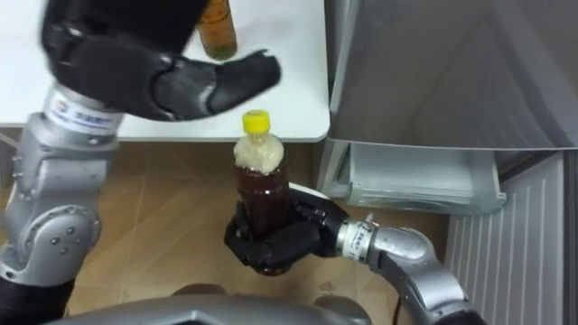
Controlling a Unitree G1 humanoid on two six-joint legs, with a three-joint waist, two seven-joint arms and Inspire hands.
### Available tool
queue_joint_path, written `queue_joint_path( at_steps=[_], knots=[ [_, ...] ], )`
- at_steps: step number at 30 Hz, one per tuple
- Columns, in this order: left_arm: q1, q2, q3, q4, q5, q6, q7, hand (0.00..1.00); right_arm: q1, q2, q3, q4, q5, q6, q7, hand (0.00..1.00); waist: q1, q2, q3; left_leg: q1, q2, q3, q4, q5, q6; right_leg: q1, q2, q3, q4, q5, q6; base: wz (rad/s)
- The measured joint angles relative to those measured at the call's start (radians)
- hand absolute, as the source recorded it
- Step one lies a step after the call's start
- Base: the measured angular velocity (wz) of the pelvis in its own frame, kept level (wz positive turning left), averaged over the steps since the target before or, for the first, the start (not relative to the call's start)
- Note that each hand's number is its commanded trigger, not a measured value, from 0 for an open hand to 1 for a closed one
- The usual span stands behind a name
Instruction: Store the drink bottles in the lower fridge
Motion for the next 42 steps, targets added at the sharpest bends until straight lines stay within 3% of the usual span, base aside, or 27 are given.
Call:
queue_joint_path(
  at_steps=[4,6,10,12,15,21,23,31,35,37,39,42],
  knots=[
    [0.003,-0.005,0.063,-0.024,0.126,-0.03,0.073,0.0,0.005,0.018,-0.051,0.0,-0.039,-0.001,-0.001,1.0,0.015,-0.003,0.0006,0.0,0.0,-0.003,0.0,0.0,0.0,0.002,-0.001,-0.012,0.0,0.0,0.0,0.02],
    [0.005,-0.007,0.128,-0.047,0.238,-0.054,0.14,0.0,0.023,0.037,-0.102,0.0,-0.04,-0.005,-0.001,1.0,0.035,-0.003,0.0006,0.001,0.0,-0.004,0.0,0.0,0.0,0.0,-0.001,-0.014,-0.001,0.0,0.0,0.0],
    [0.006,-0.014,0.24,-0.053,0.336,-0.102,0.246,0.0,0.063,0.044,-0.148,0.0,-0.052,-0.013,-0.004,1.0,0.075,-0.003,0.0007,0.012,0.0,-0.012,-0.003,0.0,0.0,0.016,0.0,-0.023,-0.004,0.0,0.0,0.06],
    [0.008,-0.022,0.35,-0.053,0.406,-0.134,0.336,0.0,0.095,0.05,-0.177,0.0,-0.085,-0.015,-0.002,1.0,0.114,0.0,-0.0019,0.016,0.001,-0.01,-0.014,0.0,0.0,0.014,0.002,-0.018,-0.005,0.0,0.0,-0.07],
    [0.019,-0.021,0.471,-0.053,0.467,-0.172,0.447,0.0,0.134,0.049,-0.206,-0.003,-0.118,-0.015,0.0,1.0,0.143,0.003,-0.003,0.017,-0.001,-0.012,-0.013,0.0,0.0,0.025,0.002,-0.022,-0.018,0.0,0.0,0.03],
    [0.072,-0.014,0.605,0.023,0.611,-0.246,0.666,0.0,0.149,0.05,-0.234,-0.003,-0.122,-0.015,-0.005,1.0,0.174,0.015,0.0035,0.049,-0.005,-0.034,-0.017,0.0,0.0,0.064,0.001,-0.042,-0.033,0.0,0.0,0.1],
    [0.101,-0.013,0.634,0.069,0.623,-0.245,0.718,0.0,0.153,0.051,-0.236,-0.003,-0.122,-0.015,-0.009,1.0,0.185,0.024,-0.0044,0.056,-0.006,-0.036,-0.026,0.0,0.0,0.072,0.001,-0.047,-0.037,0.0,0.0,0.05],
    [0.213,-0.012,0.671,0.271,0.574,-0.239,0.922,0.0,0.16,0.051,-0.227,-0.003,-0.125,0.011,-0.055,1.0,0.201,0.018,-0.0138,0.049,-0.015,-0.055,-0.034,0.007,0.001,0.07,-0.003,-0.058,-0.05,-0.001,0.0,0.05],
    [0.237,-0.012,0.653,0.502,0.456,-0.201,0.975,0.0,0.156,0.05,-0.212,-0.003,-0.136,0.035,-0.095,1.0,0.217,0.0,-0.0156,0.06,-0.016,-0.053,-0.046,0.008,0.001,0.073,-0.004,-0.056,-0.052,-0.001,0.001,-0.02],
    [0.247,-0.012,0.614,0.619,0.417,-0.193,1.003,0.0,0.152,0.051,-0.209,-0.003,-0.143,0.044,-0.105,1.0,0.219,-0.009,-0.0127,0.06,-0.017,-0.054,-0.048,0.008,0.001,0.073,-0.005,-0.057,-0.053,-0.001,0.001,0.0],
    [0.248,-0.013,0.529,0.775,0.373,-0.156,1.021,0.0,0.131,0.054,-0.207,-0.003,-0.148,0.067,-0.131,1.0,0.217,-0.016,-0.007,0.05,-0.018,-0.055,-0.046,0.008,0.001,0.066,-0.006,-0.059,-0.053,0.0,0.002,0.04],
    [0.249,-0.012,0.394,0.952,0.279,-0.131,1.021,0.0,0.09,0.061,-0.19,-0.003,-0.148,0.086,-0.163,1.0,0.208,-0.026,-0.0044,0.051,-0.018,-0.055,-0.047,0.007,0.002,0.066,-0.006,-0.057,-0.053,0.001,0.004,-0.01]
  ],
)
